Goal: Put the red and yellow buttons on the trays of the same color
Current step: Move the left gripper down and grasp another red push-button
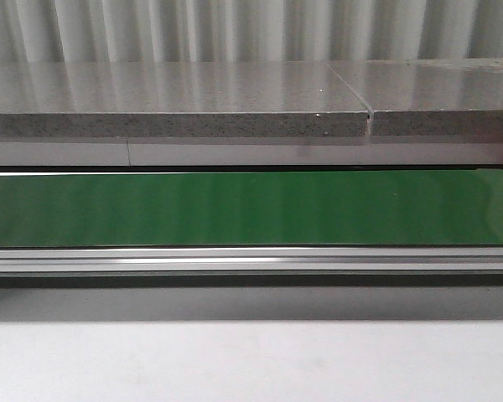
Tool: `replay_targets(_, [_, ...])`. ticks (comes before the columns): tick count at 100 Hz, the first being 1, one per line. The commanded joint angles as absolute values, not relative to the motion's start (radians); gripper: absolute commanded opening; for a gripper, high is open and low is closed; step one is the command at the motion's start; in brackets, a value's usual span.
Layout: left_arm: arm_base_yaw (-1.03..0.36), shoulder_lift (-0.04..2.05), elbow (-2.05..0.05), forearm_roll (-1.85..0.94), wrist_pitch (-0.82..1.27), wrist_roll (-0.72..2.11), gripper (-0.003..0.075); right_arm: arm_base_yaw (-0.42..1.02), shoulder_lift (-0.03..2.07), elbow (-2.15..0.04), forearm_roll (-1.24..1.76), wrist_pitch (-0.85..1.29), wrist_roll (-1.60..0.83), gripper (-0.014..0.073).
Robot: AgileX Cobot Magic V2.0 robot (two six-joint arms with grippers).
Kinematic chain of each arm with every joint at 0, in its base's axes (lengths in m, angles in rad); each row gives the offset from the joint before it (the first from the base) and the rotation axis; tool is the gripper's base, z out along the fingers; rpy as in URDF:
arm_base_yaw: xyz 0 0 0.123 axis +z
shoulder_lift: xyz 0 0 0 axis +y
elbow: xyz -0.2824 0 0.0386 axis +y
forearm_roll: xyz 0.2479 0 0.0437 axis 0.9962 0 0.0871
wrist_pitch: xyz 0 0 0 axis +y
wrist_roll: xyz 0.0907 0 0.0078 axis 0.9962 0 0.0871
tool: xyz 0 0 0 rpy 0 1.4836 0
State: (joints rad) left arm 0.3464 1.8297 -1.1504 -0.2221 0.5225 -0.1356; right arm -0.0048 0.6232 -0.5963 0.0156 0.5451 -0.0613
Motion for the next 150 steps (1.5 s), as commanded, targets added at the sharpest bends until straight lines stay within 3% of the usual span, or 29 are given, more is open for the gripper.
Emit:
replay_targets(1, [0.347,1.801,-1.183,-0.239,0.485,-0.145,0.0640,-0.003,0.618,-0.621,0.007,0.477,-0.068,-0.0068])
replay_targets(16, [0.347,1.803,-1.185,-0.239,0.485,-0.145,0.0636,-0.003,0.618,-0.621,0.007,0.477,-0.068,-0.0068])
replay_targets(24, [0.347,1.803,-1.185,-0.239,0.485,-0.145,0.0594,-0.003,0.618,-0.621,0.007,0.477,-0.068,-0.0068])
replay_targets(33, [0.347,1.803,-1.185,-0.239,0.487,-0.145,0.0478,-0.003,0.618,-0.621,0.007,0.477,-0.068,-0.0068])
replay_targets(51, [0.347,1.790,-1.185,-0.239,0.513,-0.145,0.0157,-0.003,0.618,-0.621,0.007,0.477,-0.068,-0.0068])
replay_targets(65, [0.345,1.745,-1.185,-0.239,0.541,-0.139,-0.0020,-0.003,0.618,-0.621,0.007,0.477,-0.068,-0.0068])
replay_targets(112, [0.315,1.447,-1.185,-0.237,0.671,0.020,-0.0020,-0.003,0.618,-0.621,0.007,0.477,-0.068,-0.0068])
replay_targets(150, [0.173,1.418,-1.117,-0.231,0.694,0.114,-0.0020,-0.003,0.618,-0.621,0.007,0.477,-0.068,-0.0068])
